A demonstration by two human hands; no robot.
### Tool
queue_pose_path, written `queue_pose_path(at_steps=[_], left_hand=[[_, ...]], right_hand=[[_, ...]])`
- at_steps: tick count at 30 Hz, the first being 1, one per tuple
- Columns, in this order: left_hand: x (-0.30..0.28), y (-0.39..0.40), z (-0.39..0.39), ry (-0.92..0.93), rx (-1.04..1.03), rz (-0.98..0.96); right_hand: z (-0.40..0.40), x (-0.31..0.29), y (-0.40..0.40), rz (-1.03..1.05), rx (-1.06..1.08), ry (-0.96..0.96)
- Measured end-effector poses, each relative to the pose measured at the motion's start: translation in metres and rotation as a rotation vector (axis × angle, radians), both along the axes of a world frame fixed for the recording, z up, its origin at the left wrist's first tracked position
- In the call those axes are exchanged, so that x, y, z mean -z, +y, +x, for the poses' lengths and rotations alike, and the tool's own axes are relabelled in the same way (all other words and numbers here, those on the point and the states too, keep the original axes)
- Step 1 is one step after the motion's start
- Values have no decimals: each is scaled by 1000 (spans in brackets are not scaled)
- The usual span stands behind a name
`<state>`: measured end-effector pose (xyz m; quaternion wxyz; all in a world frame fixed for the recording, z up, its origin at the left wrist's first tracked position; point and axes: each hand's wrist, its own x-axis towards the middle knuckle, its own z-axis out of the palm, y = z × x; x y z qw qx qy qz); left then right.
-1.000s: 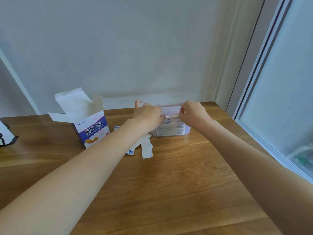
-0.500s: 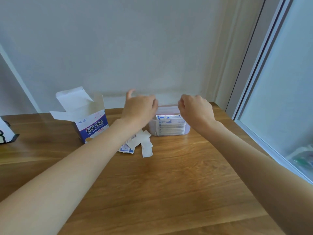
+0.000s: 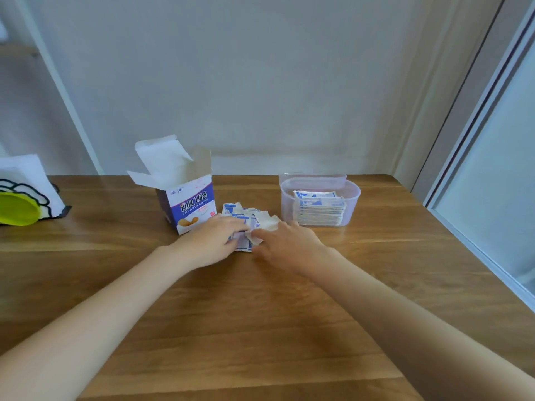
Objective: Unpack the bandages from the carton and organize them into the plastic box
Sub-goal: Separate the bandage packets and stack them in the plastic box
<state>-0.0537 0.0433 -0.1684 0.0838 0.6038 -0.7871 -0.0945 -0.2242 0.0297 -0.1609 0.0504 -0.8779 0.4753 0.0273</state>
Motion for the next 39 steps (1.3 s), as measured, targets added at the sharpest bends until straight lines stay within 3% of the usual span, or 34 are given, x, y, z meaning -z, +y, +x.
queue_pose_path(at_steps=[4, 10, 16, 21, 26, 32, 39], left_hand=[[-1, 0, 2, -44, -3, 13], [-8, -1, -6, -51, -52, -19], [-16, -3, -24, -38, -29, -6], [-15, -8, -38, -4, 11, 2], [-25, -2, -42, 259, 11, 84], [-27, 4, -31, 440, -92, 165], [-28, 7, -21, 706, -197, 246]], right_hand=[[-12, -4, -3, -9, -8, -65], [-18, 2, -4, -50, 139, -325], [-7, 6, -3, -91, 83, -372], [-17, 3, -2, -134, -20, -267], [-36, -10, -5, 207, 137, -675], [-44, -13, -4, 539, 211, -906], [-40, -19, -4, 539, 283, -1021]])
